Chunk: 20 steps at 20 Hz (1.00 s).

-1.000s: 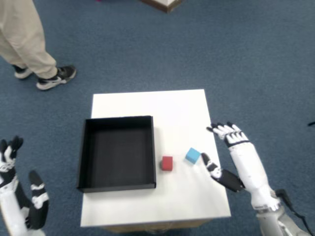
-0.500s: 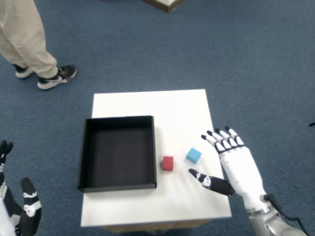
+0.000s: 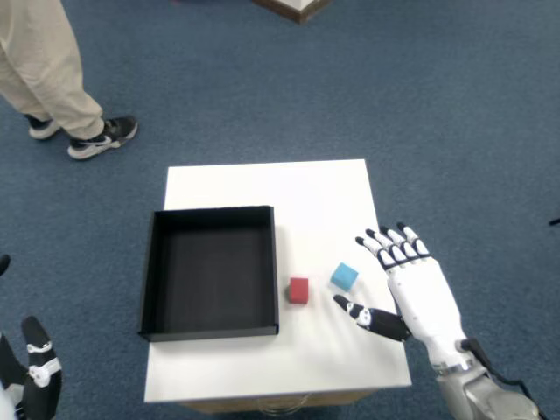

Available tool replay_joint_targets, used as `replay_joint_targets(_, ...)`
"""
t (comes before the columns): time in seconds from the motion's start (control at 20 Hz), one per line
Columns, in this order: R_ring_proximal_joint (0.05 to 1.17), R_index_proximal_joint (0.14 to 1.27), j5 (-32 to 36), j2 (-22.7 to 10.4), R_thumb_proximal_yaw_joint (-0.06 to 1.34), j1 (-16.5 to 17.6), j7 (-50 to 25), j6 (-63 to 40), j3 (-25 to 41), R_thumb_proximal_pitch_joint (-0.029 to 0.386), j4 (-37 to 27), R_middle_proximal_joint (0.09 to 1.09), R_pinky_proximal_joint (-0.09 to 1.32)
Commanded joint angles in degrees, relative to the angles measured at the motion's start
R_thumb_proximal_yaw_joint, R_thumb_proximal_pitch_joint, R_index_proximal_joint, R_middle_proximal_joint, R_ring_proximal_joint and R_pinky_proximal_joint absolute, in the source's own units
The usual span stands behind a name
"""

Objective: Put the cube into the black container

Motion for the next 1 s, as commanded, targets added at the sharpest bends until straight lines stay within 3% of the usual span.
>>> replay_joint_targets(0.05,0.22,0.3,0.5,-0.5,0.33,-2.9,-3.9,0.8,-0.5,0.013,0.6,0.22,0.06)
replay_joint_targets(0.2,0.22,0.32,0.1,0.1,0.34,-4.9,-4.6,1.4,-0.3,0.068,3.3,0.23,0.06)
replay_joint_targets(0.35,0.22,0.36,-0.1,0.6,0.35,-6.5,-5.0,1.3,-0.1,0.093,5.3,0.23,0.05)
replay_joint_targets(0.65,0.21,0.41,0.4,0.9,0.35,-9.1,-5.3,-1.3,-0.3,0.116,9.0,0.24,0.02)
replay_joint_targets(1.0,0.21,0.44,0.5,2.4,0.39,-9.3,-2.0,2.0,-0.6,0.126,17.8,0.24,0.0)
